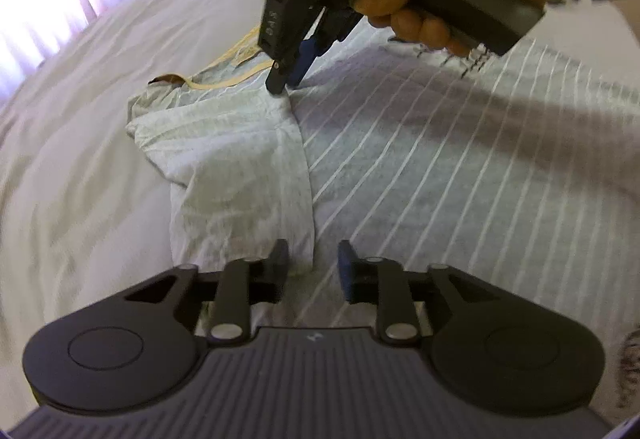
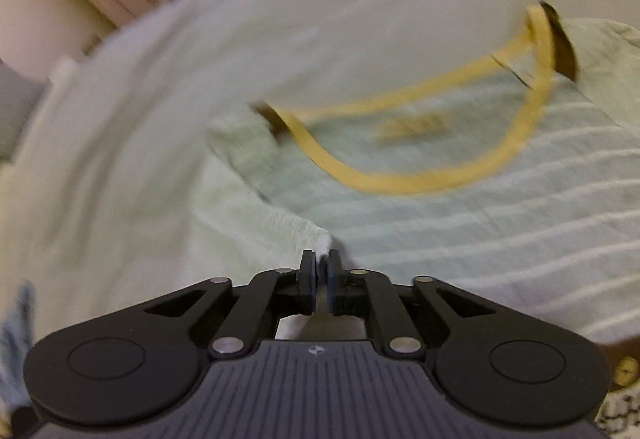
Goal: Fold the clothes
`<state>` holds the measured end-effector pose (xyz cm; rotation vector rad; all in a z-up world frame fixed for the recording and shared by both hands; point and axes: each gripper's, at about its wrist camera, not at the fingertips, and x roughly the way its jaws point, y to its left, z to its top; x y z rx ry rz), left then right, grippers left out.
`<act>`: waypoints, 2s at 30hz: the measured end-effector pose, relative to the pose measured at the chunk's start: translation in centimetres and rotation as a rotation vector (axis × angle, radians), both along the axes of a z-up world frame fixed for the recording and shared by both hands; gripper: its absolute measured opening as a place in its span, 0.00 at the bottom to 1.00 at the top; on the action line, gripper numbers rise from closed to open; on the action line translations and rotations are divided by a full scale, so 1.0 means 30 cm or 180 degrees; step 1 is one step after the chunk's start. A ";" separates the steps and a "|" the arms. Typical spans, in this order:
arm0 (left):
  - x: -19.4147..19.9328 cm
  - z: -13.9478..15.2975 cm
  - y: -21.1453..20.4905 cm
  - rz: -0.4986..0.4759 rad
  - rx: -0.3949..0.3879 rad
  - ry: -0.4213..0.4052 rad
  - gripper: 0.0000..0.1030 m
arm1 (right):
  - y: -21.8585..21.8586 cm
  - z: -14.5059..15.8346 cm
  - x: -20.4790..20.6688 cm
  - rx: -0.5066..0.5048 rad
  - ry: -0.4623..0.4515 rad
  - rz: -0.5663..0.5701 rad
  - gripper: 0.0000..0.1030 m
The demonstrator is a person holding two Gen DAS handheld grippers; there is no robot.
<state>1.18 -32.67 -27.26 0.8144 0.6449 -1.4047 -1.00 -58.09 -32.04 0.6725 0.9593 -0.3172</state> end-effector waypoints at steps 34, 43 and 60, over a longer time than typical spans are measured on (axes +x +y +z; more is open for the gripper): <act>0.374 -0.113 0.060 0.1736 -0.0266 0.1456 0.08 | -0.006 0.110 0.516 -0.0586 -0.0217 0.1486 0.42; 0.355 -0.132 0.064 0.1865 -0.0396 0.1448 0.08 | 0.054 0.019 0.576 -0.0606 0.0097 0.1889 0.02; 0.385 -0.013 0.113 0.1879 -0.0621 0.1258 0.09 | -0.003 0.221 0.375 -0.0833 -0.0564 0.1255 0.23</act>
